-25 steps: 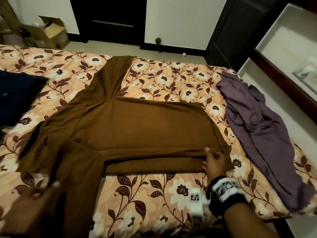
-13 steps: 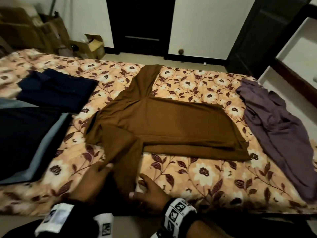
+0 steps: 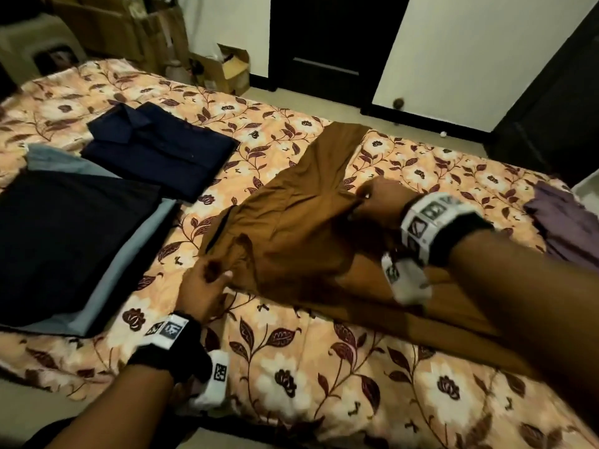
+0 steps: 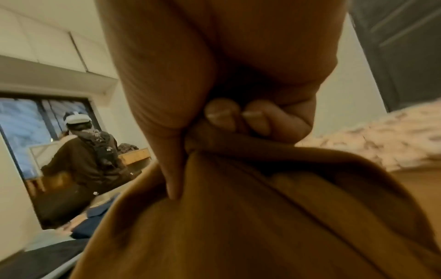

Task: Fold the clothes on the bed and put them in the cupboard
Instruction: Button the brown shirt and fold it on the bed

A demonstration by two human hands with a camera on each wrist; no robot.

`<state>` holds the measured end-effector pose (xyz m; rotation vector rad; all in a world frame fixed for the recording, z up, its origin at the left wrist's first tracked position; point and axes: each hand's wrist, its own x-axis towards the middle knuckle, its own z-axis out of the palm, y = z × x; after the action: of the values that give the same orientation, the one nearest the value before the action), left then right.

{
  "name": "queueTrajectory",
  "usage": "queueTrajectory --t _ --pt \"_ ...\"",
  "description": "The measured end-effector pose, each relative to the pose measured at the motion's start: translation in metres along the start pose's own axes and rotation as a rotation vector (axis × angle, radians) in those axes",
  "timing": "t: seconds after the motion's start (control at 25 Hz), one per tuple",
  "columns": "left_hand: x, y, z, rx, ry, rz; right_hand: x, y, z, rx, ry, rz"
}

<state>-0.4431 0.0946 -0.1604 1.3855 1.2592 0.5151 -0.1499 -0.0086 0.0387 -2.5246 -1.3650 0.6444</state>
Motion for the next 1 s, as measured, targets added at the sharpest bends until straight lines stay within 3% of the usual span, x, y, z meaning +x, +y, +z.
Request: queueTrajectory --t 0.12,0.2,0.32,0.44,0.52,0.56,0.6,0.64,0.72,0.84,1.0 --pt "0.034 -0.058 -0.003 0.048 0.107 0.048 0.07 -0.016 -0.026 -0.098 0.268 -0.115" --pt "0.012 -0.021 0.001 -0.062 0.121 0.034 0.078 -0.021 0.005 -0.053 0.287 -0.196" --pt "0.006 0.001 0.004 -0.139 0.128 0.038 0.035 -0.004 0.099 0.157 0.191 -0.257" --pt "0.011 0.006 -0.002 -0.12 0.234 -0.001 -0.016 0.037 0.186 -0.001 -0.027 -0.138" --pt "0.004 0.012 0.007 0.243 0.353 0.111 -0.035 0.06 0.218 -0.163 -0.112 -0.059" --pt "-0.005 0.018 0.021 0.42 0.381 0.239 -0.039 0.065 0.225 -0.205 -0.118 -0.06" --pt "-0.012 0.022 0.042 0.509 0.316 0.384 -0.039 0.067 0.228 -0.227 -0.115 -0.073" --pt "-0.017 0.025 0.065 0.565 0.159 0.477 -0.036 0.067 0.23 -0.231 -0.118 -0.087" --pt "-0.023 0.013 0.109 0.742 -0.139 0.419 -0.035 0.07 0.224 -0.2 -0.146 -0.097" --pt "-0.012 -0.012 0.123 0.972 -0.133 0.267 -0.041 0.12 0.204 -0.2 -0.155 -0.022" --pt "-0.014 -0.011 0.124 1.096 -0.15 0.296 -0.095 0.289 0.156 -0.284 -0.057 0.378"
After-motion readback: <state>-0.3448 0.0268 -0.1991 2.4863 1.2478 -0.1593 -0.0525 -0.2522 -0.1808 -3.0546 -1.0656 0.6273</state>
